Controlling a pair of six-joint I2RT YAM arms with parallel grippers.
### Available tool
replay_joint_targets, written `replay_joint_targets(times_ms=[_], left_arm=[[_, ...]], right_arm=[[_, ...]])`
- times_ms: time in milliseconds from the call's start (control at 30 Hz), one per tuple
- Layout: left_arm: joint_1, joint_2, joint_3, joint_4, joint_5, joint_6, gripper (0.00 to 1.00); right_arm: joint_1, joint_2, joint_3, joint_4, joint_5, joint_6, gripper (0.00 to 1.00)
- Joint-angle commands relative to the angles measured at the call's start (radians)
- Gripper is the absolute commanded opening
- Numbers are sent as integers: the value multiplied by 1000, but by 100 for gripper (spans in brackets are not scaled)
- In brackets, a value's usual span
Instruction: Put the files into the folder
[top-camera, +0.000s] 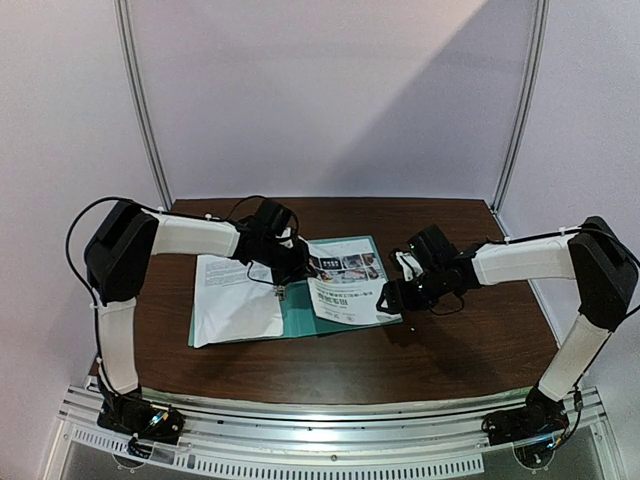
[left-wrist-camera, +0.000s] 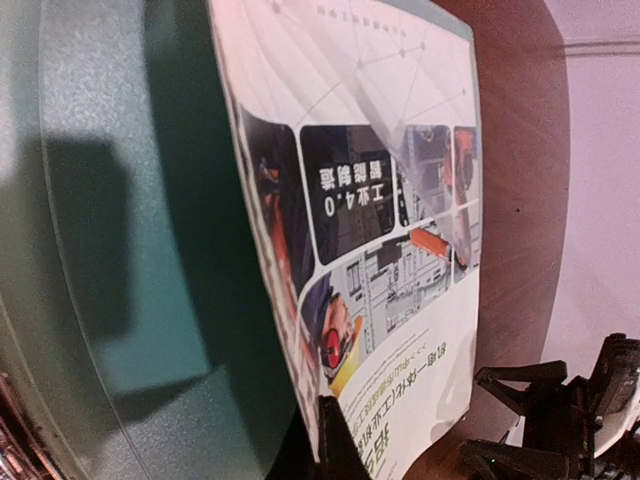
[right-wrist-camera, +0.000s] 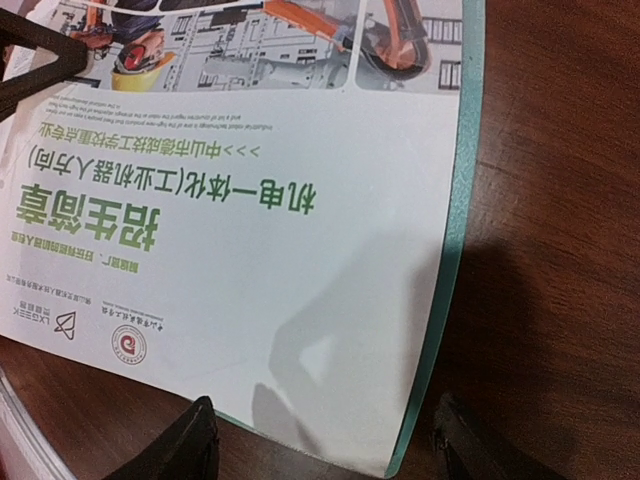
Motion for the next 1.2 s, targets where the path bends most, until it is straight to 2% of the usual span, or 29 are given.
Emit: replay_joint_targets(times_ms=[0,400,567,767,1167], left_arm=[[3,20,54,-85,-54,75,0],[11,5,69,-184,-135,129,0],[14,16,70,-163,-111,126,0],[9,26,35,-47,-38,75,0],[-8,66,88,-51,-31,101,0]], right_arm=[[3,9,-16,19,-17,4,73],[4,14,-28,39,-50,25,72],[4,12,-32,44,-56,32,72],[3,10,-33,45,-59,34,72],[3,11,-40,52,-61,32,72]])
